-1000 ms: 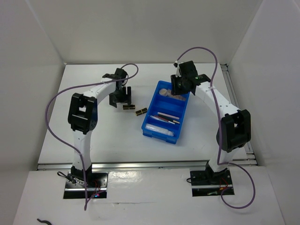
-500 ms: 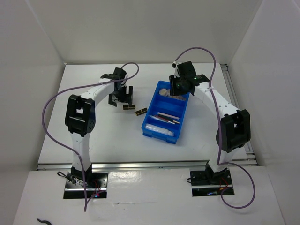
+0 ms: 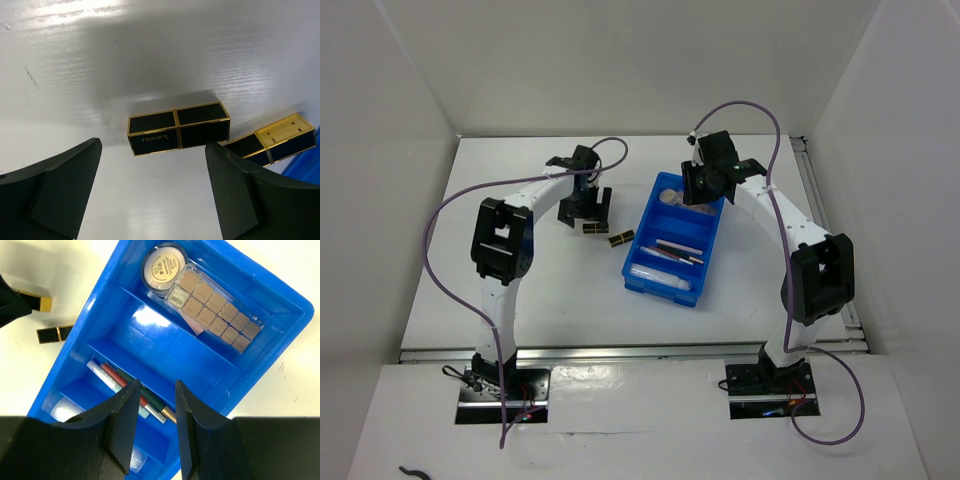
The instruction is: Organize the makeup
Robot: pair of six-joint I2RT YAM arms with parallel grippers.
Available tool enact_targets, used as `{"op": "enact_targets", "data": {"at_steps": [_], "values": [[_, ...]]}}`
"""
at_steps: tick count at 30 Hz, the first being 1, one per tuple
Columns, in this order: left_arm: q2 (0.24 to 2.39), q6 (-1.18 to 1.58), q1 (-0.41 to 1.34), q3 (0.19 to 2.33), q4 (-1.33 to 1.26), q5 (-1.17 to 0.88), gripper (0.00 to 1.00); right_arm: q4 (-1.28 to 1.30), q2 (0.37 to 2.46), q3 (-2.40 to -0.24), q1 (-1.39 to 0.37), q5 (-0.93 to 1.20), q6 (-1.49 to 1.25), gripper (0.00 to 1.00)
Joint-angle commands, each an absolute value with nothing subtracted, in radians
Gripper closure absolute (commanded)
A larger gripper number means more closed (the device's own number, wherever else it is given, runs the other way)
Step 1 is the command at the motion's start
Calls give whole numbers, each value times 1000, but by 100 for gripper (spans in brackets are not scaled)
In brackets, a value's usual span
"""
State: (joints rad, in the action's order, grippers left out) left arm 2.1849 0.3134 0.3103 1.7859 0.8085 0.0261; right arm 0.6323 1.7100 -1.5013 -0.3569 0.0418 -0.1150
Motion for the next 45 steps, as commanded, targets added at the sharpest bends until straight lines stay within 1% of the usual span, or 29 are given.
{"op": "enact_targets", "data": {"at_steps": [1, 6, 10, 13, 17, 18, 22, 23, 26, 29, 31, 33, 36, 37, 38, 40, 41, 42, 43, 45], "values": [[2247, 317, 310, 1816, 798, 44, 1, 649, 1680, -1549, -367, 37, -118, 58], [2299, 391, 310, 1901, 764, -38, 1, 649, 1680, -1549, -367, 37, -118, 58], [2309, 436, 310, 1933, 735, -84, 8, 649, 1680, -1549, -367, 37, -118, 58], [2269, 434, 310, 1879, 658, -158, 14, 649, 1680, -1549, -367, 37, -118, 58], [2232, 368, 310, 1836, 609, -187, 16, 649, 1680, -1549, -367, 37, -118, 58], [2232, 350, 310, 1848, 633, -177, 17, 649, 1680, -1549, -367, 37, -118, 58], [2258, 296, 331, 1884, 698, -118, 17, 649, 1680, -1549, -367, 48, -118, 58], [2258, 296, 331, 1884, 709, -104, 21, 649, 1680, -1549, -367, 48, -118, 58], [2258, 285, 350, 1875, 729, -34, 25, 649, 1680, -1549, -367, 48, -118, 58], [2278, 275, 374, 1884, 750, 47, 25, 649, 1680, -1549, -367, 48, -118, 58], [2278, 275, 383, 1884, 764, 61, 20, 649, 1671, -1549, -367, 48, -118, 58], [2278, 275, 383, 1864, 764, 61, 19, 649, 1671, -1549, -367, 48, -118, 58], [2278, 284, 383, 1864, 753, 52, 29, 649, 1671, -1549, -367, 48, -118, 58], [2278, 284, 383, 1864, 753, 43, 37, 649, 1671, -1540, -367, 48, -118, 58], [2278, 284, 383, 1864, 753, 43, 53, 649, 1671, -1540, -367, 48, -118, 58], [2278, 284, 383, 1864, 753, 52, 72, 649, 1671, -1540, -367, 48, -118, 58], [2269, 293, 383, 1864, 768, 75, 79, 649, 1671, -1540, -367, 48, -118, 58], [2269, 293, 383, 1876, 769, 86, 94, 649, 1671, -1540, -367, 48, -118, 58], [2258, 293, 383, 1885, 784, 95, 100, 649, 1671, -1540, -367, 48, -118, 58], [2246, 304, 383, 1931, 828, 115, 100, 649, 1671, -1540, -367, 48, -118, 58]]}}
